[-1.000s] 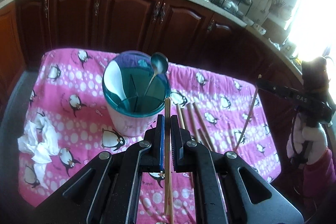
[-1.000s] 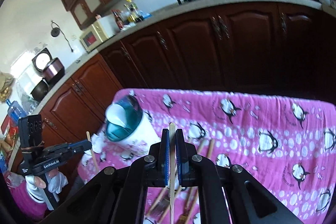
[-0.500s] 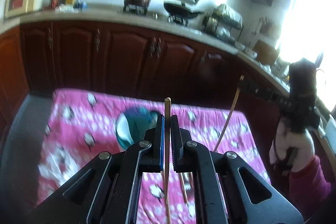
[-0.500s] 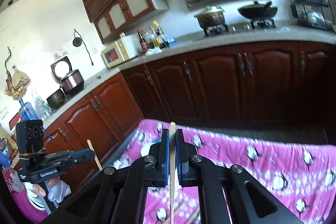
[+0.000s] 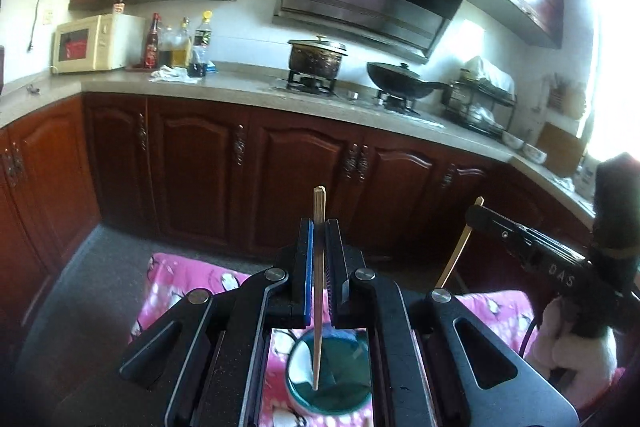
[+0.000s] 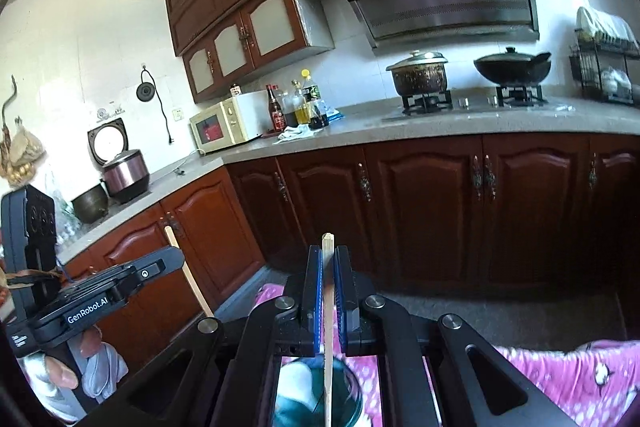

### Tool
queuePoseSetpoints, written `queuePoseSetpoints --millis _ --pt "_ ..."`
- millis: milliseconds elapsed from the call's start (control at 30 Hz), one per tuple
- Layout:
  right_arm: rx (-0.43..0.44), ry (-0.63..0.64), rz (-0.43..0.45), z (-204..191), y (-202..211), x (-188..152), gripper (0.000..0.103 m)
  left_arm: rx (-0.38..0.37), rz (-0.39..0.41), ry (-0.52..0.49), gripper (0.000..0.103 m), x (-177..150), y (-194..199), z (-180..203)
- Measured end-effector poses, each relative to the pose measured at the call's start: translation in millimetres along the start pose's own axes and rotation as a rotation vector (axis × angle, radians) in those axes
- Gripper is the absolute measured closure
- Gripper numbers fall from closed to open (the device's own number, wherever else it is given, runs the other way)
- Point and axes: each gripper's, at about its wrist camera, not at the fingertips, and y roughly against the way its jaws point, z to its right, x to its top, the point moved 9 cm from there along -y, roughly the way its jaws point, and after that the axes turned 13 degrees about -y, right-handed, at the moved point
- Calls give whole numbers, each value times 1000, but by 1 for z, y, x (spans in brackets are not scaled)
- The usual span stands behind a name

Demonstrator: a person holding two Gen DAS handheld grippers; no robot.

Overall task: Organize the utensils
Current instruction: 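Lift the chopstick in the left tool over the holder while the right tool lifts its chopstick, then lower both chopsticks into the holder and open both tools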

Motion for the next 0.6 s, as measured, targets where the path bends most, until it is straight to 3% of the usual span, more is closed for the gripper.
queuePoseSetpoints --millis 267,600 --pt "-40 47 -15 7 -39 -20 98 26 -56 -25 99 -37 -36 5" --pt "-46 25 -141 31 -59 -68 98 19 -132 -31 99 -77 -53 20"
